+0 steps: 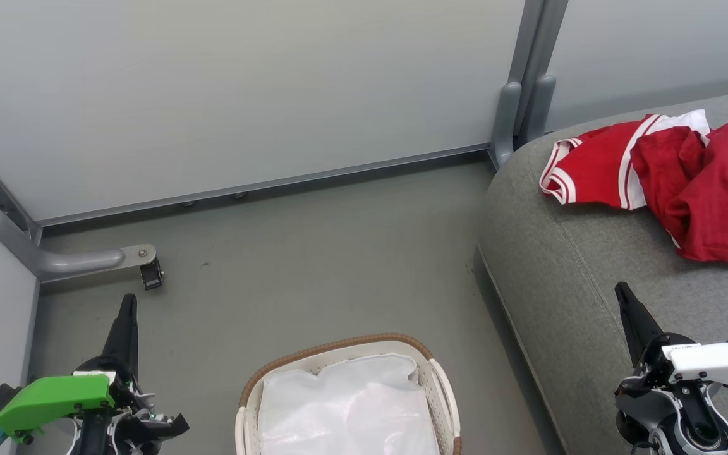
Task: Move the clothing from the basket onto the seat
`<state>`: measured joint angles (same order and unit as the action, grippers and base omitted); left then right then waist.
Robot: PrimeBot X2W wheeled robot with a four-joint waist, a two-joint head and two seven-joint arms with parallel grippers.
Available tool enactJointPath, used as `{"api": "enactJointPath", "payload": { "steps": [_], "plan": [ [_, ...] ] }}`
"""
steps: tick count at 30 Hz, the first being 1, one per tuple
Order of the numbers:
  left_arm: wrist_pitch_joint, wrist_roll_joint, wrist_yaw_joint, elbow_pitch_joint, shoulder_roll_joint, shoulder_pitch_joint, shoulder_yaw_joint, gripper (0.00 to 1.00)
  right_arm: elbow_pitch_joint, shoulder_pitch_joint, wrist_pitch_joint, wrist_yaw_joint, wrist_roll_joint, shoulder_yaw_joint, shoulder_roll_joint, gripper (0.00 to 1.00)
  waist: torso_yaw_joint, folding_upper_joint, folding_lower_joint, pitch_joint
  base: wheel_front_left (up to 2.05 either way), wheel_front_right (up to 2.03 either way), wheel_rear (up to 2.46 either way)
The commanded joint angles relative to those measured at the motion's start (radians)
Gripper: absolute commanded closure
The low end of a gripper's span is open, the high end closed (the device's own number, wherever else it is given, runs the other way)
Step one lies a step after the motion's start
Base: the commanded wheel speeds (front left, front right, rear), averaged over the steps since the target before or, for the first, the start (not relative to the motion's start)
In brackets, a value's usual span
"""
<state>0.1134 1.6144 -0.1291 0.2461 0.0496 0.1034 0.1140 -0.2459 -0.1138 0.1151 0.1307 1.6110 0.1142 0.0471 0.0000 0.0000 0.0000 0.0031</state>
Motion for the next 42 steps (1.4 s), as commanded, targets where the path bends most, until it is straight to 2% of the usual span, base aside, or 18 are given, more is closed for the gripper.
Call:
{"api": "enactJointPath", "payload": {
  "steps": [1,42],
  "plan": [
    [0.005,-0.003,-0.005,-0.002,0.003,0.011,0.003,1.00,0.003,0.011,0.001,0.000,0.004,0.002,0.006,1.00,0.000,0.0000,0.0000,0.000,0.00,0.00,0.00],
    [0.005,-0.004,-0.005,-0.002,0.002,0.011,0.003,1.00,0.003,0.011,0.001,0.000,0.004,0.002,0.006,1.00,0.000,0.0000,0.0000,0.000,0.00,0.00,0.00]
  ]
}}
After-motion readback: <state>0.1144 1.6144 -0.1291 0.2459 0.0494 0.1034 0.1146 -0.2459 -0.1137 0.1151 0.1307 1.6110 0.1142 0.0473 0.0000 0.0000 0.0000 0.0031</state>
